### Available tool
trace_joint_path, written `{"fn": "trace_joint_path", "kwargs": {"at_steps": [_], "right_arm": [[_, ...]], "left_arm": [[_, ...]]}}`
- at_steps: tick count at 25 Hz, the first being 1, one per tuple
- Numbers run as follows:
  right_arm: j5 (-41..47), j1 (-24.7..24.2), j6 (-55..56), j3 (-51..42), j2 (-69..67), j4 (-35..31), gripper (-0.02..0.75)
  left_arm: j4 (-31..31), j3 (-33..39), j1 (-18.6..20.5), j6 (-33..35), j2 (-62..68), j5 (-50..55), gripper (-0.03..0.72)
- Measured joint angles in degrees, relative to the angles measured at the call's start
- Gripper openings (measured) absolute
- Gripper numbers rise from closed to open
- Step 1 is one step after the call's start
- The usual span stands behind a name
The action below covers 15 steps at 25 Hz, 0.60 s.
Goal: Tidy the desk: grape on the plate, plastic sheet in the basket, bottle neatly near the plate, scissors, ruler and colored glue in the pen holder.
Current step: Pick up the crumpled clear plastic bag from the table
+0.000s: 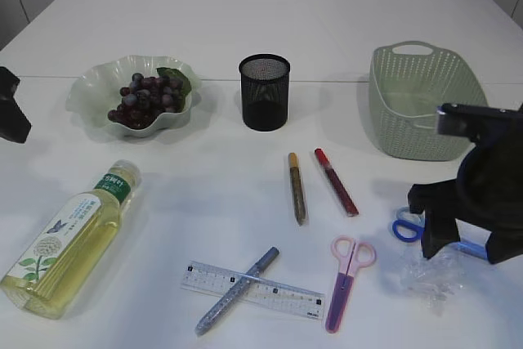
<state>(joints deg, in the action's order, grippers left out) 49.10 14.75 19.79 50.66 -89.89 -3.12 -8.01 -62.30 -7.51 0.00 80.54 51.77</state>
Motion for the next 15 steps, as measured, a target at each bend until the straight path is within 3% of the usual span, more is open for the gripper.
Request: {"fn": "trace_joint_path", "kwargs": {"at_steps": [15], "right_arm": [[-6.19,0.00,5.60,0.42,-8.23,0.35,0.585]], "left_arm": [[-0.22,5.61,0.00,0.00,0.01,-0.05,0.414]]}}
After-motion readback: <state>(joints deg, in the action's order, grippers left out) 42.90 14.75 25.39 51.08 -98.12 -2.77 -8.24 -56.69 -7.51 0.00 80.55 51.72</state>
